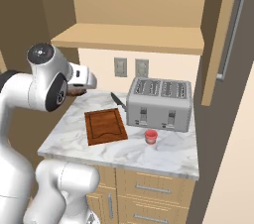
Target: Pick the bread, place it on the cutting board, pick the jam, place it on the counter, and close the cabinet.
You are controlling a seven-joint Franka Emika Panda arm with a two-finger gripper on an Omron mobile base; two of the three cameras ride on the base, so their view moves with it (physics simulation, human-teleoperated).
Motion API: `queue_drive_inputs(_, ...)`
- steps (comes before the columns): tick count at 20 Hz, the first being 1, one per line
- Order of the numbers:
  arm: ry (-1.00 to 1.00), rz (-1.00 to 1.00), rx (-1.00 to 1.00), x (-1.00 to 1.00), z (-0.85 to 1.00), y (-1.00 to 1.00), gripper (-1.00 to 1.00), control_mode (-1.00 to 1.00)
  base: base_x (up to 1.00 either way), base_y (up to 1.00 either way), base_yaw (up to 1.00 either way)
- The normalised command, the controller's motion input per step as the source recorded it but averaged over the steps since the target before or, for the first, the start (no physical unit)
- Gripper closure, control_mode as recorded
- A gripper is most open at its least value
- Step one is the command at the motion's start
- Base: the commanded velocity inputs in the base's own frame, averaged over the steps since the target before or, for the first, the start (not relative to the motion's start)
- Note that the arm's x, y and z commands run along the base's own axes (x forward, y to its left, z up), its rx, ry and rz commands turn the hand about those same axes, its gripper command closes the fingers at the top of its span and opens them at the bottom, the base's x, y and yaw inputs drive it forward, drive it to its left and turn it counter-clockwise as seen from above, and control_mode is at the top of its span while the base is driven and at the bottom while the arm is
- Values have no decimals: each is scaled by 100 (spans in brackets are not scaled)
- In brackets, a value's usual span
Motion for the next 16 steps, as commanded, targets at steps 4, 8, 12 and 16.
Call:
queue_drive_inputs(4,0,0,0,0,-41,0,100,-100,0,0,0)
queue_drive_inputs(8,0,0,-1,0,-41,0,100,-100,0,0,0)
queue_drive_inputs(12,0,0,0,0,-34,0,100,-100,0,0,0)
queue_drive_inputs(16,0,0,0,0,-27,0,100,-100,0,0,0)
